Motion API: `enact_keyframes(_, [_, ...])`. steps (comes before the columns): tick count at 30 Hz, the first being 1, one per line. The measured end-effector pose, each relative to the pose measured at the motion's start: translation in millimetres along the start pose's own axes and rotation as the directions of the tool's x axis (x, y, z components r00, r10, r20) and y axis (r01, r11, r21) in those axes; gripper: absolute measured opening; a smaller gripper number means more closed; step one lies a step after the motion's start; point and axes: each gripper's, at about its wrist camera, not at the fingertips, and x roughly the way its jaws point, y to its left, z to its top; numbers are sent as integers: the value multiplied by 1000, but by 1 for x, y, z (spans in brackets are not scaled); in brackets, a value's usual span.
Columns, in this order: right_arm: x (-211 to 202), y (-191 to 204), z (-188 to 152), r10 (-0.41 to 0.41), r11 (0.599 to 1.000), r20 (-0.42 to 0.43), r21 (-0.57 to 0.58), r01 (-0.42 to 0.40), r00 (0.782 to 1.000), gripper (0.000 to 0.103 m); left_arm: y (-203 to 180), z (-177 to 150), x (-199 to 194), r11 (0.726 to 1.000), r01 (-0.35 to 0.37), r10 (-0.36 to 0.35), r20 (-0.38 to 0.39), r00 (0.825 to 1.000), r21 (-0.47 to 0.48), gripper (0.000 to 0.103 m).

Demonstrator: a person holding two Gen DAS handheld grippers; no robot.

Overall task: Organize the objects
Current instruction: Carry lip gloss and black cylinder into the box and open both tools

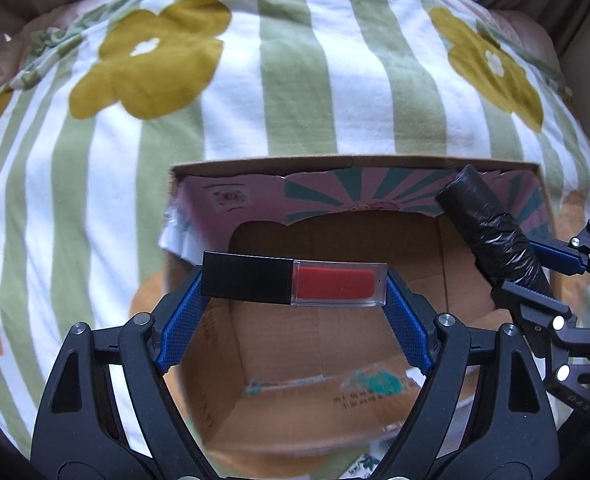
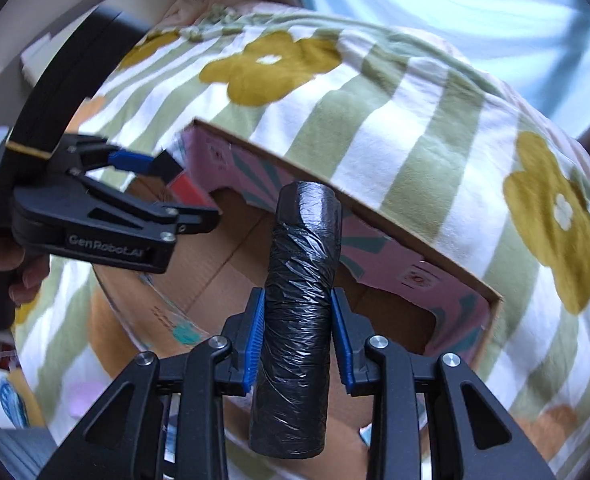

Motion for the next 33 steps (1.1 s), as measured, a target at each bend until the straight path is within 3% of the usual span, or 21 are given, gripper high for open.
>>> enact_keyframes(3, [23, -4, -8, 8, 1000, -36, -14, -9, 999, 29, -3, -1, 26, 1000, 0, 0, -26, 1000, 23, 82])
enact_keyframes(6, [36, -3, -16, 8, 999, -57, -38, -10, 998, 29, -11, -3, 41, 995, -58, 60, -22, 998, 85, 82])
enact_keyframes(21, [35, -3, -16, -7, 998, -87, -56, 2, 996, 30, -38, 6, 43, 977, -87, 89, 0, 996, 197, 82])
enact_keyframes(22, [33, -2, -16, -8, 999, -86, -51, 4, 996, 36, -39, 7, 41, 975, -98, 97, 12, 995, 199, 83])
enact_keyframes(23, [30, -2, -16, -15, 999, -73, -47, 11, 997, 57, -40, 8, 38, 974, -99, 97, 23, 995, 202, 83])
enact_keyframes(24, [26, -3, -16, -17, 999, -55, -45, 14, 998, 70, -39, 8, 36, 975, -91, 88, 21, 996, 202, 87])
enact_keyframes(25, [22, -3, -16, -12, 999, -37, -44, 10, 999, 90, -37, 10, 34, 976, -84, 83, 16, 996, 199, 103])
enact_keyframes(26, [18, -4, -16, -1, 999, -20, -37, 1, 1000, 95, -36, 10, 31, 977, -77, 75, 17, 997, 200, 103])
enact_keyframes(33, [8, -1, -19, -14, 1000, -15, -9, 13, 1000, 95, -29, 9, 20, 978, -67, 64, 20, 998, 199, 103])
